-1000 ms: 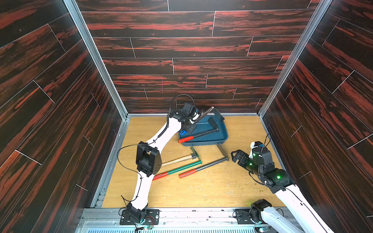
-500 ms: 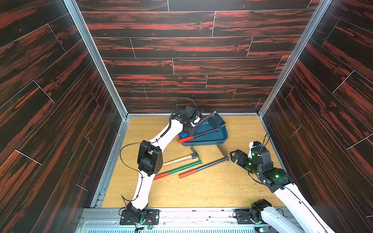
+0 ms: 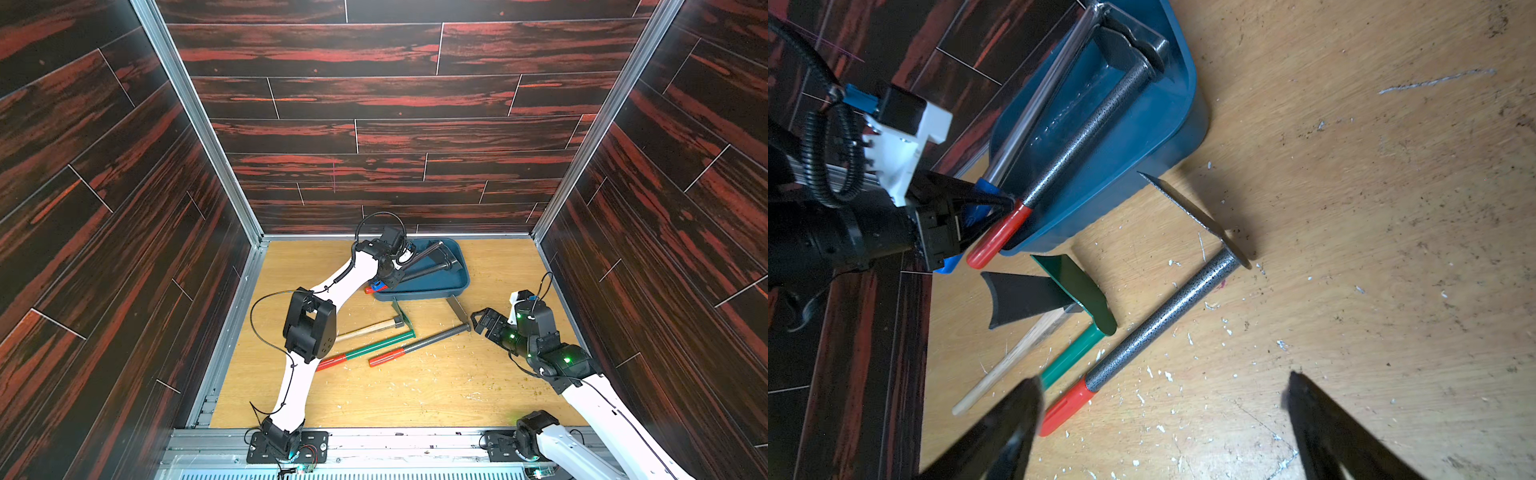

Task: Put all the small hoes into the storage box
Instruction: Place the hoe in the storage box.

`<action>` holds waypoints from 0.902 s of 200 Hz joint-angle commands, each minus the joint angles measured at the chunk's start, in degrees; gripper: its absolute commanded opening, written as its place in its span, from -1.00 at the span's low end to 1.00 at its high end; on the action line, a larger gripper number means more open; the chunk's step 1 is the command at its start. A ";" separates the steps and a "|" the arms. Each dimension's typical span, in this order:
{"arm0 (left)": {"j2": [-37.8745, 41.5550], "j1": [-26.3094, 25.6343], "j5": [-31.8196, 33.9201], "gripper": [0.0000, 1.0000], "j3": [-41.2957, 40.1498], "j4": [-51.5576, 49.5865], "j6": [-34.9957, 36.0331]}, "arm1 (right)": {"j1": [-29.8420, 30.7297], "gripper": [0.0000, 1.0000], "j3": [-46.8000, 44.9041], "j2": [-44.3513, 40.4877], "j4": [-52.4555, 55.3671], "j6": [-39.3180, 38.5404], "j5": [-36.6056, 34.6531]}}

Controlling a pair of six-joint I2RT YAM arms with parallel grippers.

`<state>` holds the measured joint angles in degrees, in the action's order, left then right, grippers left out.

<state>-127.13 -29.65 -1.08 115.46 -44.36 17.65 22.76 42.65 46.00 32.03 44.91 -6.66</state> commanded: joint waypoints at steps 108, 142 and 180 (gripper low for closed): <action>-3.84 -0.23 -0.40 -1.00 11.69 -6.32 1.36 | -0.08 0.89 -0.28 0.31 -0.21 -0.88 0.42; -4.57 -0.23 -0.50 -1.00 11.87 -6.57 1.35 | -0.09 0.88 -0.38 0.03 0.05 -0.96 0.37; -5.38 -0.23 -0.01 -0.96 12.10 -6.95 1.20 | -0.09 0.88 -0.64 -0.07 0.15 -0.96 0.33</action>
<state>-132.40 -29.74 -0.67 125.16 -50.15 19.09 22.76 42.65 46.24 32.08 44.71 -6.52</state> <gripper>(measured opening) 0.302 0.941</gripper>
